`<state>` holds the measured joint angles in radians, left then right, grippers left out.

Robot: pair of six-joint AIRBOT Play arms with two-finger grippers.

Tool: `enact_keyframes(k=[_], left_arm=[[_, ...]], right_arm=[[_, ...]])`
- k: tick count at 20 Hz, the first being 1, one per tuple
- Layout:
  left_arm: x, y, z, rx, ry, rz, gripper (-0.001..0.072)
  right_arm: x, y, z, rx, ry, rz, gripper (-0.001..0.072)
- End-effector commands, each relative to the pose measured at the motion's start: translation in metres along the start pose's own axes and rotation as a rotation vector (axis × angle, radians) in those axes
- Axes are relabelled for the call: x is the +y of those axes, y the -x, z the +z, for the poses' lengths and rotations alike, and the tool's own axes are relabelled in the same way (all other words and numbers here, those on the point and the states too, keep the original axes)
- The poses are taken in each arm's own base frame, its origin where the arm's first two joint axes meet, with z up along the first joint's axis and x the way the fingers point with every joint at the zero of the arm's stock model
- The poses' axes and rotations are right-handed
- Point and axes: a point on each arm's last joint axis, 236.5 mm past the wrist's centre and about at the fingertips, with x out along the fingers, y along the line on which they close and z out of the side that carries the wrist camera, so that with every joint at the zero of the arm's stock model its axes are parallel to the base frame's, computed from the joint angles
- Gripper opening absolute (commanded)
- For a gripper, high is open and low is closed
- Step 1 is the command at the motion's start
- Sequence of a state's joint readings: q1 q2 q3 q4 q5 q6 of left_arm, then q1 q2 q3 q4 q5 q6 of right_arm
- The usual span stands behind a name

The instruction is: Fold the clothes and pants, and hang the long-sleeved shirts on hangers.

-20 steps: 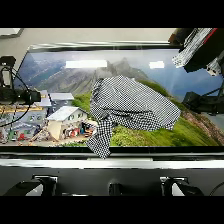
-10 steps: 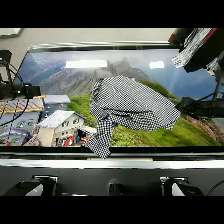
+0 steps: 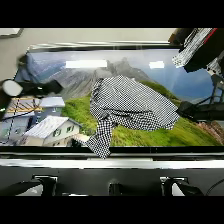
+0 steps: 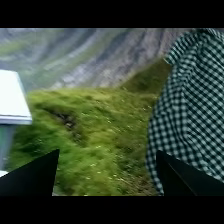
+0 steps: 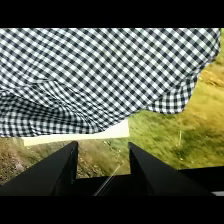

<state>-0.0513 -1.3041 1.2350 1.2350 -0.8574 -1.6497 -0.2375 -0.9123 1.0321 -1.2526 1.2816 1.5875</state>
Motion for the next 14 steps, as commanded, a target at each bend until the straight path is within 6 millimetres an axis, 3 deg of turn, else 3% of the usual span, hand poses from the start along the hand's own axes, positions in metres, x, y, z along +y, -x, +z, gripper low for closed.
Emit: enact_keyframes(k=[1, 4, 9, 11, 12, 13, 14], left_arm=[[-0.040, -0.080, -0.037, 0.174, 0.191, -0.214, 0.0713], [-0.056, -0.131, -0.057, 0.262, 0.208, -0.232, 0.0713], [-0.087, -0.176, -0.070, 0.311, 0.184, -0.252, 0.0714], [-0.092, -0.184, -0.079, 0.328, 0.185, -0.250, 0.0711], [-0.093, -0.184, -0.082, 0.339, 0.182, -0.251, 0.0431], [-0.094, -0.182, -0.086, 0.358, 0.170, -0.256, 0.0036], [-0.095, -0.179, -0.088, 0.372, 0.171, -0.258, 0.0019]], right_arm=[[-0.012, -0.018, -0.016, 0.045, -0.018, -0.024, 0.0383], [-0.019, -0.035, -0.037, 0.098, -0.043, -0.029, 0.0383], [-0.025, -0.053, -0.055, 0.137, -0.082, -0.027, 0.0387], [-0.024, -0.062, -0.058, 0.125, -0.142, -0.009, 0.0498], [-0.022, -0.068, -0.059, 0.116, -0.180, 0.006, 0.0520], [-0.018, -0.077, -0.061, 0.113, -0.222, 0.034, 0.0578], [-0.012, -0.087, -0.064, 0.123, -0.266, 0.072, 0.0619]])
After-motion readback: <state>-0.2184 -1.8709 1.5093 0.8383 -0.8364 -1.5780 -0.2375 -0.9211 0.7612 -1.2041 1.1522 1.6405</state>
